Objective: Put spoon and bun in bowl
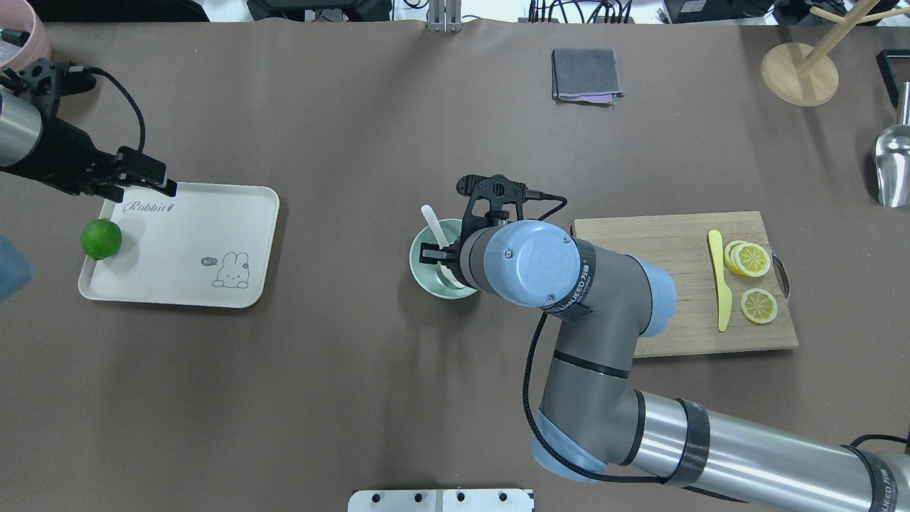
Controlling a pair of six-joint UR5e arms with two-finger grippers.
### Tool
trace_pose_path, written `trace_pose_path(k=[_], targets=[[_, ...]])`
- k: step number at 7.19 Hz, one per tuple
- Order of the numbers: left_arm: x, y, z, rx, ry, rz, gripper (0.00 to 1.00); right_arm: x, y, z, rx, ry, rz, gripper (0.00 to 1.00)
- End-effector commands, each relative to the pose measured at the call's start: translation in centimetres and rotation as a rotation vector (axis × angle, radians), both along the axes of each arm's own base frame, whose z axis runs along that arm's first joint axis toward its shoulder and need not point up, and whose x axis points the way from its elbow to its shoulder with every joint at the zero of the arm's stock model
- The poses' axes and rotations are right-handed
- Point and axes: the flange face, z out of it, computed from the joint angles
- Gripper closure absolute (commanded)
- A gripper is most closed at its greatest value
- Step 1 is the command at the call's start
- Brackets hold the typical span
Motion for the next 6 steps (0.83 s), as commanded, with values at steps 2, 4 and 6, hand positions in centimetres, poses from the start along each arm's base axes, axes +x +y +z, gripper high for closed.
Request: trace_pose_path(k=[2,4,6], targets=[[-0.6,0.0,1.0,-0.009,-0.012,-0.003,0.01,0.6,0.3,1.1,-0.022,0.002,-0.049,0.0],[-1.2,0.0,1.2,-0.012,-0.014,-0.012,0.01,1.5,0.2,0.3,-0.022,-0.012,-0.052,0.0],[-6.7,0.5,6.0,0.059,-0.073,0.015,0.01,11.1,-2.2,3.9,-0.061,-0.028,-0.1,0.0]])
